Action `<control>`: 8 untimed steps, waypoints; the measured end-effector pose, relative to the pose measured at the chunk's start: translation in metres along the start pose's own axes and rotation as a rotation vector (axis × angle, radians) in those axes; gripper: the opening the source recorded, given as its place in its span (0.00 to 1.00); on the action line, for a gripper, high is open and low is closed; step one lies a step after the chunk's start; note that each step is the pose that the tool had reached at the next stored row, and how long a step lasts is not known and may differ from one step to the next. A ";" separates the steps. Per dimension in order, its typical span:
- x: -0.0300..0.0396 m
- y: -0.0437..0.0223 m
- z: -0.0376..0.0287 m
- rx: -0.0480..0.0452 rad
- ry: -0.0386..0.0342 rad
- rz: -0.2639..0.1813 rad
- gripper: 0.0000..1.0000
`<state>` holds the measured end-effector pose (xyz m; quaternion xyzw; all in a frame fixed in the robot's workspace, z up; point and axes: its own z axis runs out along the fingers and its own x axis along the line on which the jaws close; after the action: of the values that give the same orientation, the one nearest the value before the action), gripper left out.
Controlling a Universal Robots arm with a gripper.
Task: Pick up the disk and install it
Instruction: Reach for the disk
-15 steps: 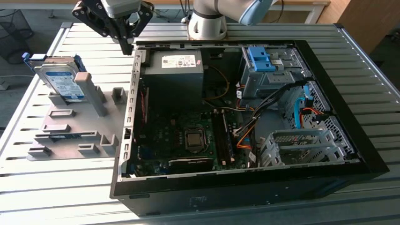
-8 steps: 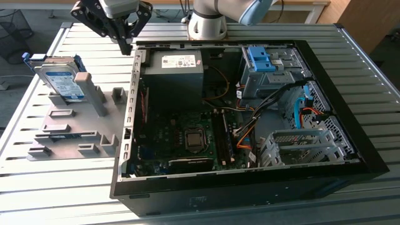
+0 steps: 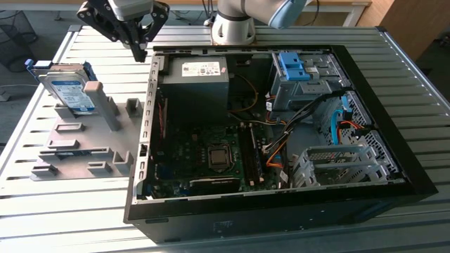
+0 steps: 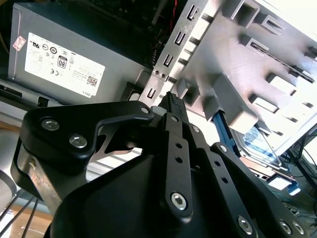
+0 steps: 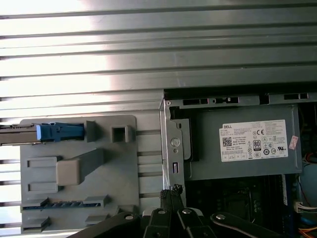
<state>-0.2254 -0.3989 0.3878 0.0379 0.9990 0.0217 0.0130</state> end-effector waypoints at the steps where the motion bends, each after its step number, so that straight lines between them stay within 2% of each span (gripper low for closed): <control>1: 0.0004 0.0000 0.0001 -0.0001 -0.0001 0.000 0.11; 8: 0.0032 -0.0003 0.0002 0.0000 -0.0001 0.000 0.11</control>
<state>-0.2286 -0.3989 0.3876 0.0378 0.9990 0.0217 0.0131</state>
